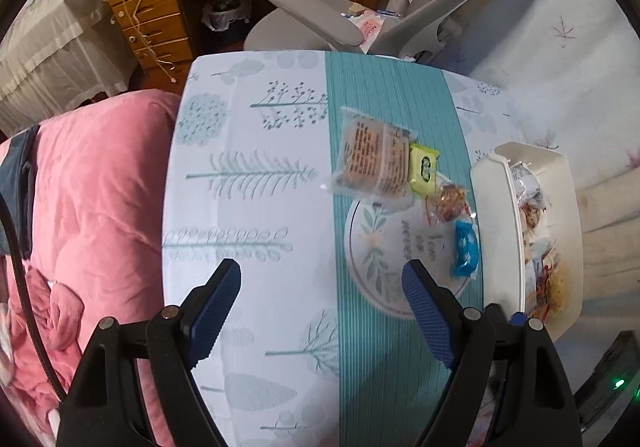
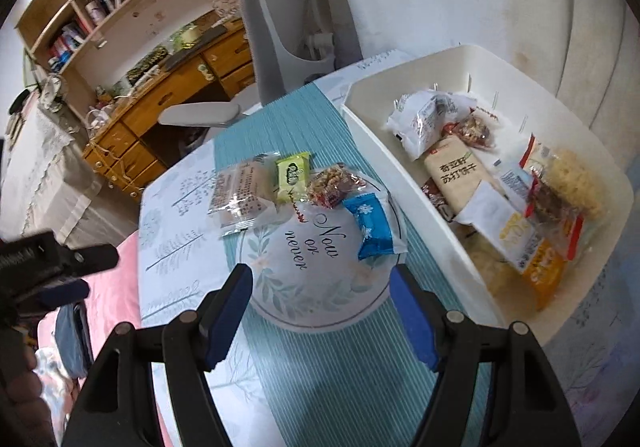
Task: Organize snacks
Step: 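Withdraw both tools from the tray toward the snack plate, then grasp the clear printed pastry bag with left tool while right tool grasps the blue wrapper, then carry the pastry bag with left tool while right tool carries the blue wrapper to the tray, then open left tool over the tray while right tool drops the blue wrapper inside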
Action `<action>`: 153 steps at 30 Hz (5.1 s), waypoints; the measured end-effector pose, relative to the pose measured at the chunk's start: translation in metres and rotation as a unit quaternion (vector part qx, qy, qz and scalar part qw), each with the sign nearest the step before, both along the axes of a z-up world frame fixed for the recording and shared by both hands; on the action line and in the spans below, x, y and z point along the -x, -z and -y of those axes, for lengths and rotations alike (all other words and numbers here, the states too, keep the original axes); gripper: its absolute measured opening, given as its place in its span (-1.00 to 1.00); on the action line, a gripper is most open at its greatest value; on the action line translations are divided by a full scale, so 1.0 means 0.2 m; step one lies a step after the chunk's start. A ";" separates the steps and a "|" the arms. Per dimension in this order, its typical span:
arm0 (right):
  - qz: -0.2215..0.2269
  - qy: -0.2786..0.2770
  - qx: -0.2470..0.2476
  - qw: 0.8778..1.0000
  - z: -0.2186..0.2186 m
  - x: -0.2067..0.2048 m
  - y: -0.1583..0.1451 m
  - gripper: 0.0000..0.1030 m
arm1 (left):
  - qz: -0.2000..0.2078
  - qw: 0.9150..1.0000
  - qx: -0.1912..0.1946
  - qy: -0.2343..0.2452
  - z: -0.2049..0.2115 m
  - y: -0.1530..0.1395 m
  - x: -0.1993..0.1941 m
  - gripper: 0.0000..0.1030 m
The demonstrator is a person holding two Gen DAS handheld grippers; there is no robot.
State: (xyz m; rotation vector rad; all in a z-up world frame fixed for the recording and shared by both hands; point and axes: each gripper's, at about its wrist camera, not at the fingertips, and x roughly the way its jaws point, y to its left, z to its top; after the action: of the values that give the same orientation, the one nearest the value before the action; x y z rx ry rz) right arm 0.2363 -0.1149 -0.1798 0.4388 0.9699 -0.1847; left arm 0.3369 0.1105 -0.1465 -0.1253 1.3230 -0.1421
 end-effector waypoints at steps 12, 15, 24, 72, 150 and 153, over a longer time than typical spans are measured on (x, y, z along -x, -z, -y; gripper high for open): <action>-0.005 0.086 0.060 0.994 -0.03 -0.16 0.25 0.33 | -0.017 1.000 0.000 0.004 0.18 0.21 -0.36 0.59; -0.010 0.102 0.076 0.992 -0.03 -0.19 0.32 0.33 | -0.020 1.000 0.010 0.004 0.22 0.29 -0.42 0.59; -0.034 0.114 0.095 0.988 0.03 -0.27 0.49 0.33 | -0.040 0.999 0.006 0.006 0.31 0.49 -0.56 0.59; -0.149 0.028 0.016 0.988 0.02 -0.23 0.47 -0.23 | -0.125 0.990 -0.040 0.045 0.35 0.56 -0.35 0.29; 0.005 -0.156 0.067 0.985 1.31 0.04 -0.14 -0.23 | 0.046 0.995 0.082 -0.019 1.49 -0.14 0.54 0.41; 0.001 -0.162 0.071 0.984 1.35 0.02 -0.13 -0.22 | 0.049 0.996 0.075 -0.016 1.54 -0.14 0.55 0.49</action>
State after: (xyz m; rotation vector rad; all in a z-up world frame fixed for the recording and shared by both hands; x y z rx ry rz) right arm 0.2317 -0.3845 -0.1546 0.1466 1.0050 0.0418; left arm 0.2267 -0.1972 -0.1180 -0.2634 1.2112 -0.2166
